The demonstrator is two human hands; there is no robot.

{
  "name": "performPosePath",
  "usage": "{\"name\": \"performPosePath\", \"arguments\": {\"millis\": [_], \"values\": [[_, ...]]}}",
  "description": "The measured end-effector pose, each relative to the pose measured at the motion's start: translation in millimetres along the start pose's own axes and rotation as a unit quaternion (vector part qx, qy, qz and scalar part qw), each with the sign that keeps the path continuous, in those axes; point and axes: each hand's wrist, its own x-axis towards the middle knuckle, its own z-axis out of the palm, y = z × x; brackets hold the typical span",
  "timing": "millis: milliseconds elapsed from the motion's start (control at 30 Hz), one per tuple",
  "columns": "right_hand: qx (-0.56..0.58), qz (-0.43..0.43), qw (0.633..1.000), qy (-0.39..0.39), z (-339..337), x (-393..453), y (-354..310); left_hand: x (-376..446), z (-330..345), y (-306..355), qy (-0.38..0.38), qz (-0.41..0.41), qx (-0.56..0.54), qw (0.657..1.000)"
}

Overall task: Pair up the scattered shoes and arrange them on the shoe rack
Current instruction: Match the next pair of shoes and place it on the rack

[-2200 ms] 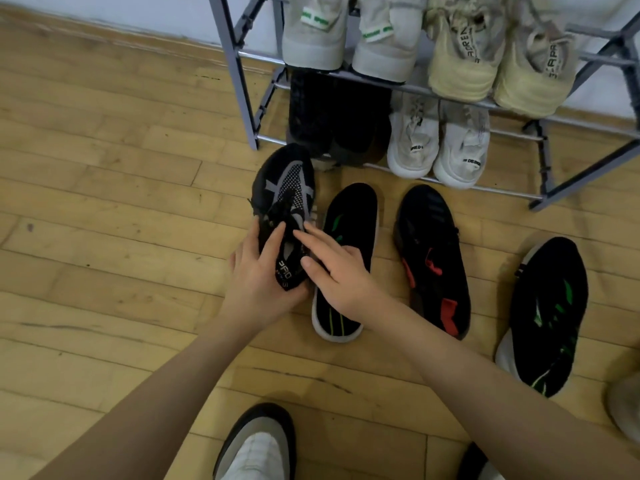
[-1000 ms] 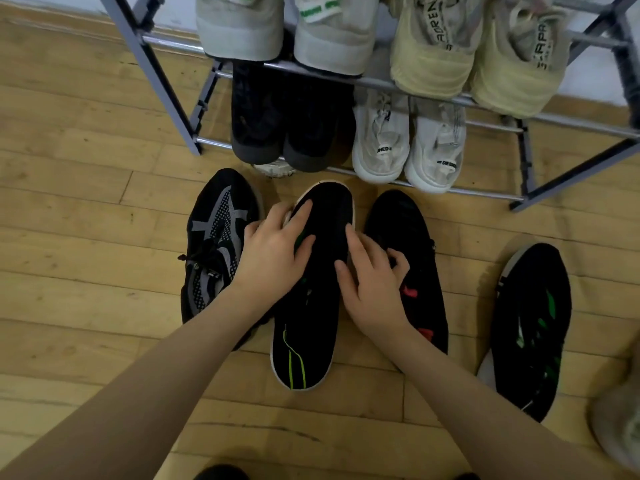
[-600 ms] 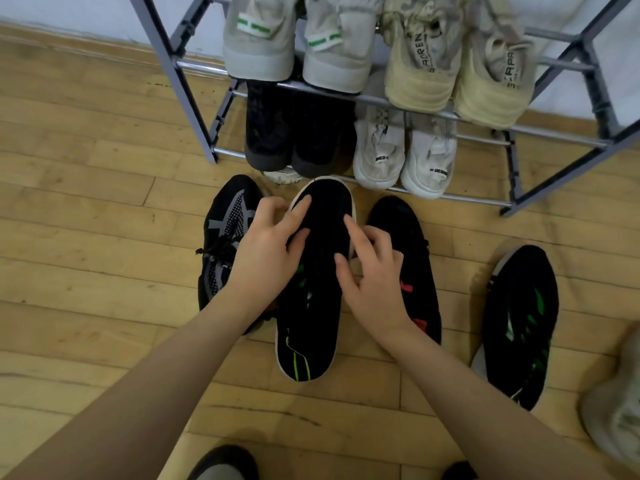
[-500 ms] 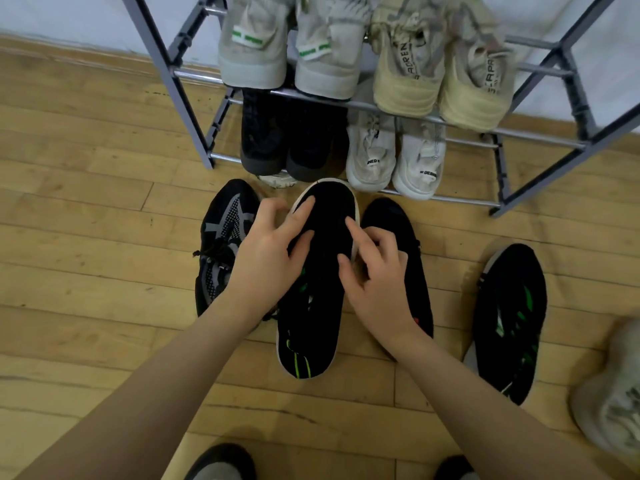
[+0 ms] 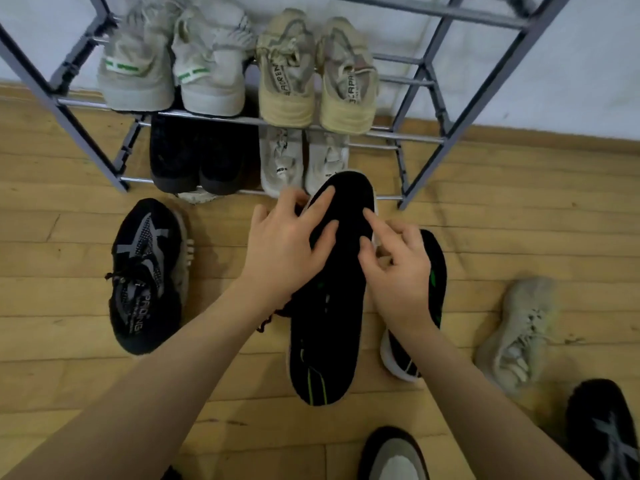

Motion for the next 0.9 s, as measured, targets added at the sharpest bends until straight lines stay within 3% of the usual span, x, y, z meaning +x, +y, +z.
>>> {"name": "performPosePath", "arguments": {"millis": [233,400,500,733,900], "values": [[-0.033,0.122,0.990,-0.062,-33,-4,62,22,68,38,-0.075,0.002,-0.037,0.996],[-0.049,0.204,0.961,-0.179,-34,-13,94,25,109,40,-0.190,-0.039,-0.025,0.981],[-0.086,0.221,0.942,-0.237,-41,-25,105,14,117,39,-0.242,-0.076,-0.014,0.967],[-0.174,0.218,0.931,-0.236,-66,-79,104,-39,94,60,-0.248,-0.021,-0.049,0.967],[-0.156,0.215,0.915,-0.304,-77,-110,103,-75,92,72,-0.314,0.036,0.051,0.947]]}}
